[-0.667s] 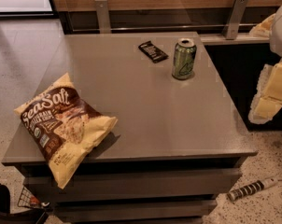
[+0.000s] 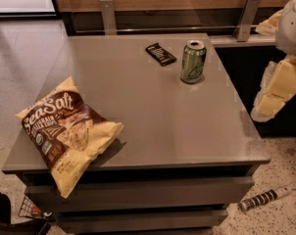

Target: Pick brown chip bag

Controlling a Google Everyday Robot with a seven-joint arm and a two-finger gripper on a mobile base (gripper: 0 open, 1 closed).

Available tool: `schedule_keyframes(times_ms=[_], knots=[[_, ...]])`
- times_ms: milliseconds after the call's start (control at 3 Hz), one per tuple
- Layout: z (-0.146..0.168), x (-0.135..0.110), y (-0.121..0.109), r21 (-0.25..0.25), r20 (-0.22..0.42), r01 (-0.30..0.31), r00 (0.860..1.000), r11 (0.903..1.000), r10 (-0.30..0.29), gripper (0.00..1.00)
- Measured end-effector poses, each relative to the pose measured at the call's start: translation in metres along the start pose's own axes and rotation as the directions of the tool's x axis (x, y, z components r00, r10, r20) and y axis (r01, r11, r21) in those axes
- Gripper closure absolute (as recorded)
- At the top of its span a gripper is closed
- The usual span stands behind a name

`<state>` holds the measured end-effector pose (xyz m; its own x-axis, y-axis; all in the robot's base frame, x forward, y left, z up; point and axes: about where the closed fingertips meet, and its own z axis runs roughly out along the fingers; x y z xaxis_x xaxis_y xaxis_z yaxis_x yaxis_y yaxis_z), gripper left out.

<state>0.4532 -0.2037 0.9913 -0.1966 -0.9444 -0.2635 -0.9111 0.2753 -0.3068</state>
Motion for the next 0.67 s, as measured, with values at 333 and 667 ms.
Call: schedule_keyframes(times_ms=[333, 667], knots=[[0.016, -0.028, -0.018, 0.006, 0.136, -0.067, 0.989, 0.9978, 0.065, 0.0], [0.029, -0.074, -0.028, -0.017, 0.332, -0.154, 0.931, 0.9879, 0.151, 0.0]])
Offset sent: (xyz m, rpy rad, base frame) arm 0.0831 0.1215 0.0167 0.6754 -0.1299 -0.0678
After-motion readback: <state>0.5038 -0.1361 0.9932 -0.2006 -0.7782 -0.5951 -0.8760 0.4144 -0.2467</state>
